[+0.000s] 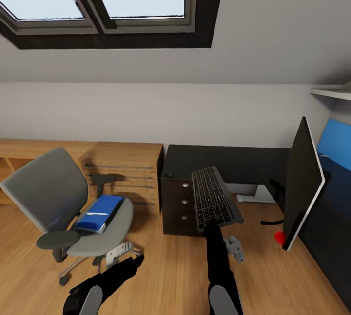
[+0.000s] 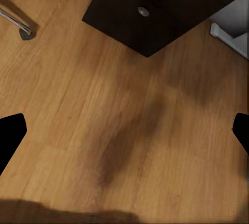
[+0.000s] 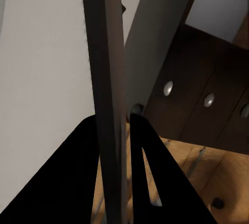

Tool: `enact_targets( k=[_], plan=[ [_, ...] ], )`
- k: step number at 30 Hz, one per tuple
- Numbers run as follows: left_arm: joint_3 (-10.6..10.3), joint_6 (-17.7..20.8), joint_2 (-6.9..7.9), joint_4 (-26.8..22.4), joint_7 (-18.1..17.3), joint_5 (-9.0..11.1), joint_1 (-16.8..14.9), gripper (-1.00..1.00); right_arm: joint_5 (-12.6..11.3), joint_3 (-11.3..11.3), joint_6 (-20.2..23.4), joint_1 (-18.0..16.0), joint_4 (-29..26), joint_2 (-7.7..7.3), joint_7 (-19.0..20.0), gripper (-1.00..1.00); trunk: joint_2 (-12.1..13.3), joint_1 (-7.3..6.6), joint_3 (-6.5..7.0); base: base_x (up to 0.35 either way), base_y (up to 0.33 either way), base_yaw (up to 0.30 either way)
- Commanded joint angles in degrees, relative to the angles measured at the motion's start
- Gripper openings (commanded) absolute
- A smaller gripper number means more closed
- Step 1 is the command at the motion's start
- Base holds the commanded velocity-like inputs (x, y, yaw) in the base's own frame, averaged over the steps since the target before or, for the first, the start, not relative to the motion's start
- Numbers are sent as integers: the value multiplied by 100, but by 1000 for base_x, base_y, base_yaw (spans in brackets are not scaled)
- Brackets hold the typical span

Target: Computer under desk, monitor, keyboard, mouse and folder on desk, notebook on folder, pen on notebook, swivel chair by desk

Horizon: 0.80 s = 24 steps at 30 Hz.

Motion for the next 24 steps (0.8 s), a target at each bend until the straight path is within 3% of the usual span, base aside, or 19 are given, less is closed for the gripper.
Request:
enact_targets(
  k=[1, 14, 24],
  plan=[
    [0, 20, 0, -8, 53, 60, -3, 100, -25, 11, -35, -6, -4, -2, 3, -100, -5, 4, -9, 221, 0, -69],
    [2, 24, 0, -8, 66, 60, -3, 100, -29, -6, -42, -6, -23, -2, -1, -100, -5, 4, -11, 32, 0, -7],
    [-10, 18, 0, -8, 59, 60, -3, 100, -29, -11, -46, -6, -38, -2, -6, -100, -5, 4, -11, 276, 0, 0]
  ],
)
